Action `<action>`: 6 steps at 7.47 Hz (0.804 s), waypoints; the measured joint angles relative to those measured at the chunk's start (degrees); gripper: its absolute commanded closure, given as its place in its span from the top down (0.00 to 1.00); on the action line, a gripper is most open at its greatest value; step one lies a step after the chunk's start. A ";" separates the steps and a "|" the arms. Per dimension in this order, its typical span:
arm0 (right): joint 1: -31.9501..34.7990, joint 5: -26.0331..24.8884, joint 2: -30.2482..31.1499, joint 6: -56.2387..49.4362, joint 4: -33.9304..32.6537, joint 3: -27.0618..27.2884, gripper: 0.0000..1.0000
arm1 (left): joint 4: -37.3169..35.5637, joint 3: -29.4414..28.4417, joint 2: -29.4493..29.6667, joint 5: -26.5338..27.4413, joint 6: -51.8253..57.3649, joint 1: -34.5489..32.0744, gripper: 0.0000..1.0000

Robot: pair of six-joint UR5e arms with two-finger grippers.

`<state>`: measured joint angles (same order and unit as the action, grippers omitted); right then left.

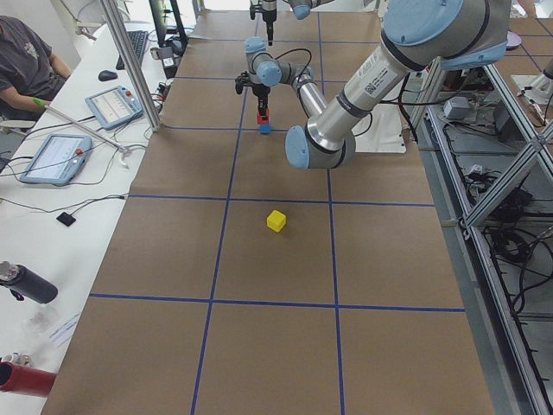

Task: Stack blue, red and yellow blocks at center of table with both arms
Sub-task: 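Carry the red cube with the left gripper above the blue cube, then lower the red cube onto the blue cube with the left gripper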

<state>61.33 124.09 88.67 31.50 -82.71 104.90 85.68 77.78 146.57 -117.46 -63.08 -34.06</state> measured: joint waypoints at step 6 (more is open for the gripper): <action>-0.02 -0.08 0.05 0.02 -0.02 -0.33 1.00 | -0.06 -2.58 2.01 0.04 -0.78 0.52 0.00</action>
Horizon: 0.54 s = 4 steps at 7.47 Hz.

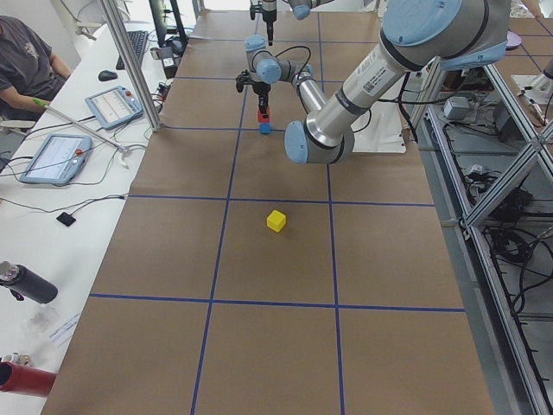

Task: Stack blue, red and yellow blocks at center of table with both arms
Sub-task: 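Lower the red cube onto the blue cube with the left gripper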

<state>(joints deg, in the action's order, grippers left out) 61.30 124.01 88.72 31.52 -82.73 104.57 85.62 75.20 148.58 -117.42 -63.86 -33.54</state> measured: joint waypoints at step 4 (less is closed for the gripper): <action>-0.02 0.00 -0.04 0.03 0.02 -0.13 1.00 | 0.16 -0.08 0.04 0.34 -1.00 0.29 0.00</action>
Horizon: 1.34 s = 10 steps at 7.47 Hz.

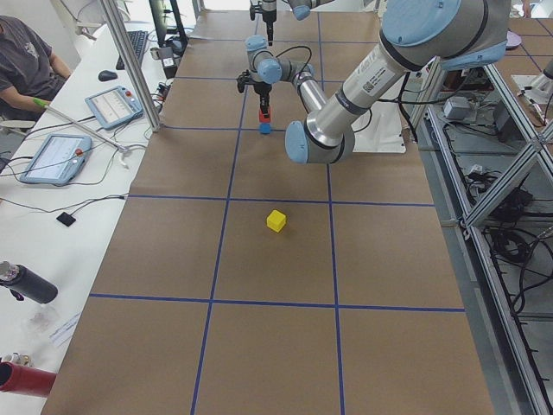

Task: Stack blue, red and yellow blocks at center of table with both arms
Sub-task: 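Lower the red cube onto the blue cube with the left gripper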

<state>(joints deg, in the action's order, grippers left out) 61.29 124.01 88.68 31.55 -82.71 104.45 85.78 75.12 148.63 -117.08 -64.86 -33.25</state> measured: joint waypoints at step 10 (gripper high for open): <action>0.05 0.00 -0.09 0.02 -0.05 0.01 1.00 | 0.30 -0.32 0.00 0.89 -0.60 0.16 0.00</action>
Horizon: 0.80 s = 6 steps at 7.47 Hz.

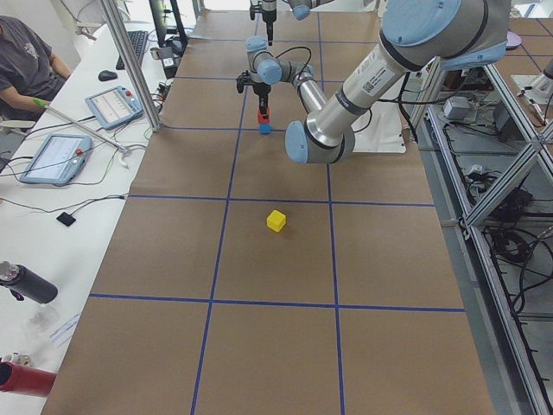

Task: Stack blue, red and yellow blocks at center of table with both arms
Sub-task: 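Lower the red cube onto the blue cube with the left gripper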

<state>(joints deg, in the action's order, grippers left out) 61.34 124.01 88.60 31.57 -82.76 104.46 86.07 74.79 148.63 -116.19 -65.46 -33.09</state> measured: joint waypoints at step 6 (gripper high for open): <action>-0.08 0.00 0.00 0.02 -0.01 -0.13 1.00 | 1.19 -0.06 -0.26 0.06 -1.94 0.26 0.00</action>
<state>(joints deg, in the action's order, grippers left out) 61.26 124.01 88.59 31.60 -82.77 104.33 87.26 74.74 148.37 -116.14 -67.40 -32.83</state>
